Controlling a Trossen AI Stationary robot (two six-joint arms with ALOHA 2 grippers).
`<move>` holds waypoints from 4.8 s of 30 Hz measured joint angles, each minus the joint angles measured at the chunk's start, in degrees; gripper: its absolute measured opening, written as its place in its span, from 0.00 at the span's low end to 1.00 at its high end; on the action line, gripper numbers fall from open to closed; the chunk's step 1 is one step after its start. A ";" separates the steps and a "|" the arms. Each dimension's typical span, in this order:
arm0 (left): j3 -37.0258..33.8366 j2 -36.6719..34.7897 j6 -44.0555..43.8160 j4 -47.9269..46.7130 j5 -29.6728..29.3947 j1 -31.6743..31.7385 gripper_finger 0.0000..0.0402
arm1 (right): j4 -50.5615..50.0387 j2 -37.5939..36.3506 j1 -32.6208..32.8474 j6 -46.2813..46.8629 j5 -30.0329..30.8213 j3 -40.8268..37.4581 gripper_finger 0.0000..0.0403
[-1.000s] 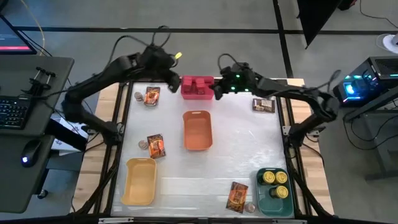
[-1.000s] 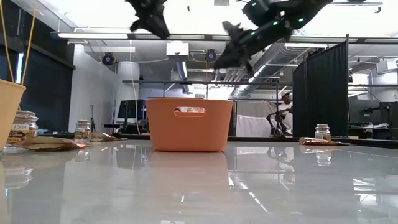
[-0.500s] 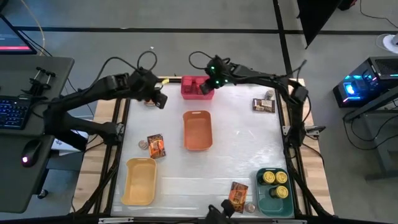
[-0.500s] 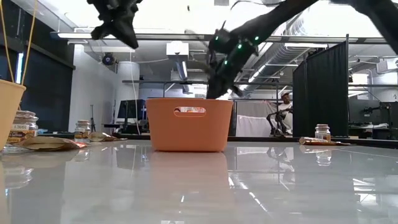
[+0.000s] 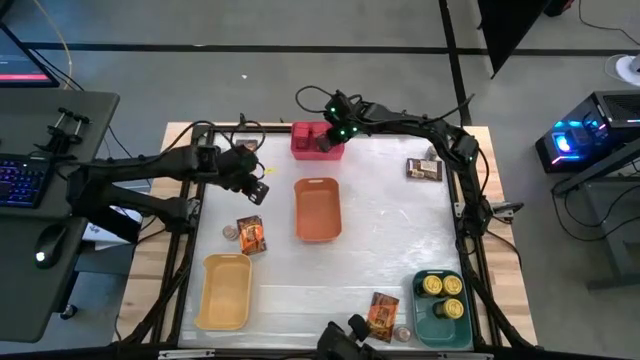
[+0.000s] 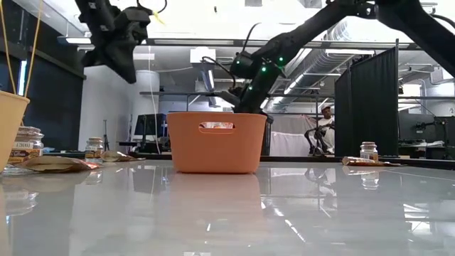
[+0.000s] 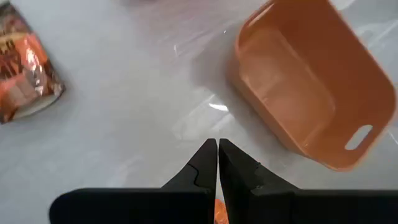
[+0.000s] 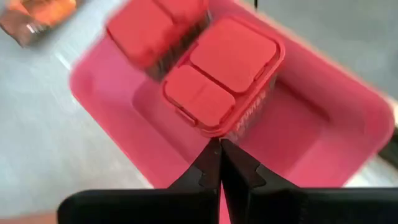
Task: Sort spices by type
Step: Put the red spice can into the red bin, then put the middle left brown spice bottle into the orange bin
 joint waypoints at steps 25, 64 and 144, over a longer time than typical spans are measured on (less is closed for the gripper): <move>0.02 -4.41 11.03 12.16 -5.12 -0.57 0.01 | 4.80 -1.52 -1.29 -0.57 6.18 0.15 0.00; 0.57 -4.50 22.10 16.26 4.85 8.44 0.01 | -1.03 -7.74 -5.24 -3.82 -7.50 0.15 0.00; 14.91 -3.92 35.07 7.98 7.05 15.57 0.05 | -2.19 -57.46 3.47 4.90 -12.58 -35.63 0.00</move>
